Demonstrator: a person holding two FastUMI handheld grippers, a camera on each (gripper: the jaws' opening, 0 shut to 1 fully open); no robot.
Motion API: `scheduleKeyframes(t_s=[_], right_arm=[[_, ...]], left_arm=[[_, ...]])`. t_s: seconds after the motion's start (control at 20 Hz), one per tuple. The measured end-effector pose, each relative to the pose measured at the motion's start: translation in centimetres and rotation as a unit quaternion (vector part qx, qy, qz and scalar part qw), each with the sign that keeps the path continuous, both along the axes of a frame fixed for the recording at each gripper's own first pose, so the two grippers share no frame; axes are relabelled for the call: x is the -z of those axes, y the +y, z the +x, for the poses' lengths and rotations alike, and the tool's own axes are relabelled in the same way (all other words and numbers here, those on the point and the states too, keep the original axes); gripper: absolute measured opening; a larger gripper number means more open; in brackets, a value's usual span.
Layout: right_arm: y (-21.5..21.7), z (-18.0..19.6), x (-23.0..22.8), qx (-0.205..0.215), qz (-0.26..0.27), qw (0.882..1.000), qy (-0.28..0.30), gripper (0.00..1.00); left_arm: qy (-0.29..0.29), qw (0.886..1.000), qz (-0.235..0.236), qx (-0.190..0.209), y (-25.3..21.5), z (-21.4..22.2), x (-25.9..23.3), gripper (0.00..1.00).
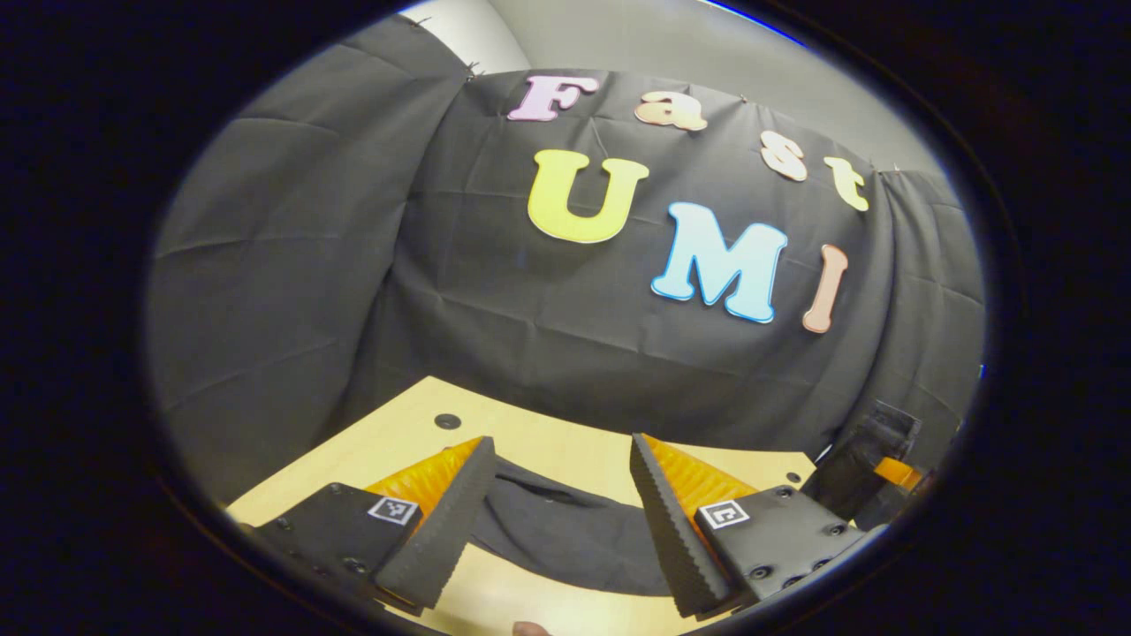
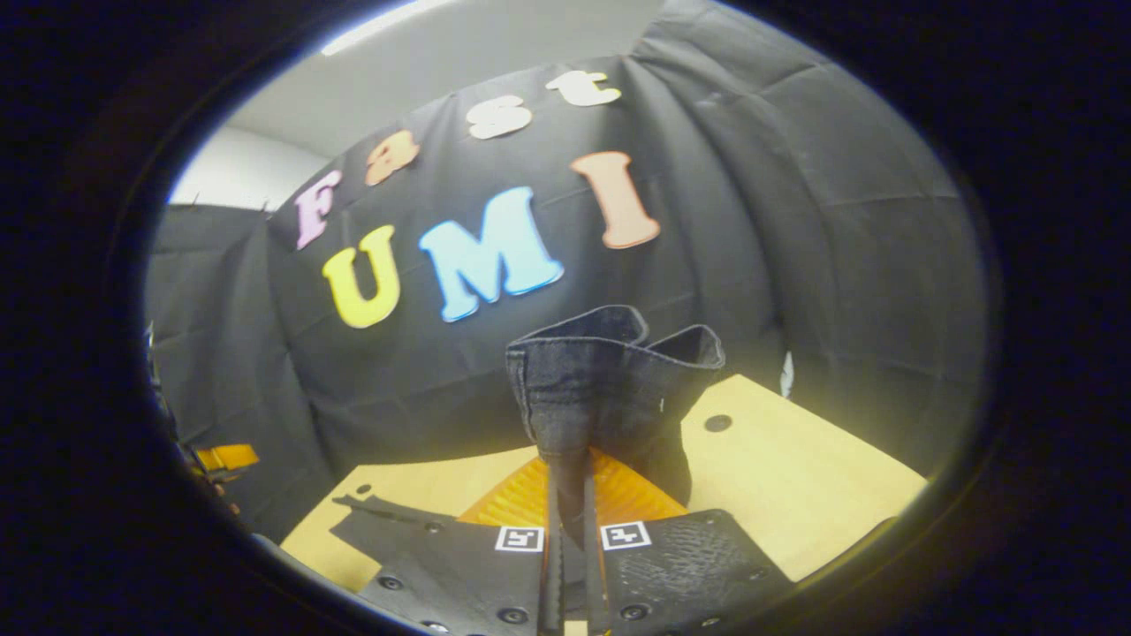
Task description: Grasp the waist and the cuffs of the jeans and fold them to make the two legs overlap; first hold the waist and fold one-third of the jeans toward the cuffs, then hold the cuffs and fold the remaining one-third in the same direction to finish folding.
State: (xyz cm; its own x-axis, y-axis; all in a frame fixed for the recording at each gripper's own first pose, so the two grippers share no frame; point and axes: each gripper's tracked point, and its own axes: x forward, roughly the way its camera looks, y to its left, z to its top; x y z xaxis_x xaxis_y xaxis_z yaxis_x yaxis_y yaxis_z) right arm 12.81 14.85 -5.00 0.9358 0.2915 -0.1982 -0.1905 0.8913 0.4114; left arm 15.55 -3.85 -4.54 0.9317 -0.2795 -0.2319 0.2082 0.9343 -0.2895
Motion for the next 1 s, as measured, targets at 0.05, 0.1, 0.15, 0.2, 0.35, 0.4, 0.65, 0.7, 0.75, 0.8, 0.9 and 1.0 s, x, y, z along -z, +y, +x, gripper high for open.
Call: scheduleKeyframes(t_s=[0.05,0.1,0.15,0.2,0.35,0.4,0.65,0.7,0.75,0.8,0.9,1.0], right_arm=[[2.3,-0.3,0.4,-0.021,-0.014,1.000,-0.005,0.09],[4.4,-0.7,1.2,-0.040,-0.025,0.999,-0.009,0.08],[6.6,-1.3,2.2,-0.064,-0.034,0.997,-0.004,0.08],[8.6,-1.9,3.7,-0.085,-0.044,0.995,0.004,0.03],[13.0,-3.6,9.1,-0.140,-0.093,0.985,0.030,0.08],[13.9,-4.0,10.8,-0.154,-0.113,0.981,0.036,0.09],[16.3,-3.6,15.7,-0.197,-0.163,0.965,0.059,0.17],[16.4,-3.9,15.7,-0.200,-0.168,0.963,0.060,0.22],[16.3,-4.6,15.6,-0.206,-0.169,0.962,0.062,0.23],[16.0,-5.1,15.2,-0.208,-0.171,0.961,0.063,0.40],[14.4,-5.5,13.6,-0.208,-0.175,0.961,0.049,0.74],[12.8,-5.5,11.5,-0.194,-0.175,0.965,0.031,0.95]], left_arm=[[0.004,1.000,-0.004,0.003,0.1,0.0,0.3,1.00],[0.008,1.000,-0.007,0.005,0.3,0.1,0.7,1.00],[0.012,1.000,-0.010,0.006,0.6,0.2,0.9,1.00],[0.015,1.000,-0.015,0.010,0.8,0.4,1.1,0.99],[0.024,1.000,-0.014,0.009,1.3,0.3,2.6,1.00],[0.027,1.000,-0.014,0.006,1.9,0.5,3.3,1.00],[0.055,0.998,-0.014,0.003,3.3,-0.6,6.0,0.99],[0.060,0.998,-0.014,0.001,3.4,-0.6,6.5,0.99],[0.069,0.997,-0.017,-0.001,3.6,-0.5,7.0,1.00],[0.083,0.996,-0.027,-0.008,3.9,-0.3,7.8,1.00],[0.114,0.992,-0.050,-0.024,4.6,0.6,9.6,0.99],[0.164,0.981,-0.090,-0.044,5.3,1.1,12.2,0.99]])
